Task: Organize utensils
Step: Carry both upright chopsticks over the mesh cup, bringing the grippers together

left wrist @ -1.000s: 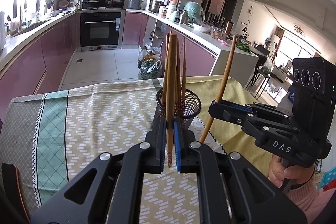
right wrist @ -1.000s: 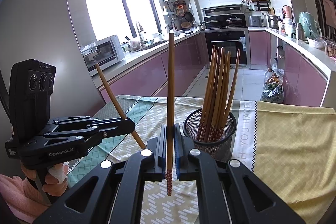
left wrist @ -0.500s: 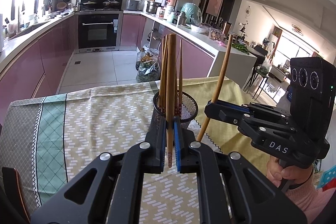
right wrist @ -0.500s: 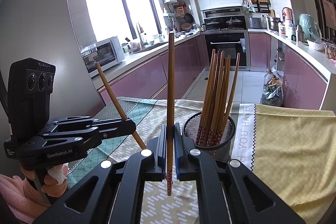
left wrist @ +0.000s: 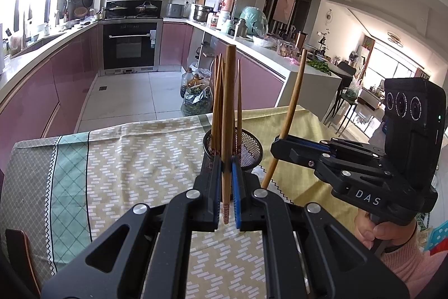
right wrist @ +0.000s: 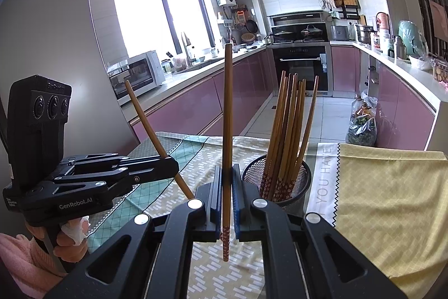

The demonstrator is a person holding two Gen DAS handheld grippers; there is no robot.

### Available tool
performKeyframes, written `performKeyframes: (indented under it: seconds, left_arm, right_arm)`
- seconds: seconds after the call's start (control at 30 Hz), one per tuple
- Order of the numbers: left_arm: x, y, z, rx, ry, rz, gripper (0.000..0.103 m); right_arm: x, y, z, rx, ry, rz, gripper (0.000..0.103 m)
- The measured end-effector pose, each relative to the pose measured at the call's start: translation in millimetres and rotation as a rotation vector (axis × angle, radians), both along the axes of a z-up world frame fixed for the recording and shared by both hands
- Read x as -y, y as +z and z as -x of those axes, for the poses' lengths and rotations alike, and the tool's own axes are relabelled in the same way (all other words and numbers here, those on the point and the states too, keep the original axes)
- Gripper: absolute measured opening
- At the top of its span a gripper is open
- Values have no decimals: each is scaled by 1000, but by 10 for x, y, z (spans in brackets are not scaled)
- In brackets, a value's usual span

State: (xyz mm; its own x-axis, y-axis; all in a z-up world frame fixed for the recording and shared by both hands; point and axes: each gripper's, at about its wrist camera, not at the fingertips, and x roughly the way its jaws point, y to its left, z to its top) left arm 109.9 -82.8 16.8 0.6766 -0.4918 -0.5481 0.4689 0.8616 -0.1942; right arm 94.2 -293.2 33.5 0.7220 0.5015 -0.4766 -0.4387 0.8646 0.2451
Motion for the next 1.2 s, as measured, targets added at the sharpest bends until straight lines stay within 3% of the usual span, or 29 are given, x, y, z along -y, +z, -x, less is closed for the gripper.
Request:
performKeyframes:
  seconds: [1.2]
  left_arm:
    - [49, 198, 12, 54, -16, 5, 8]
  right_arm:
    - [42, 113, -108, 28, -13, -15, 6]
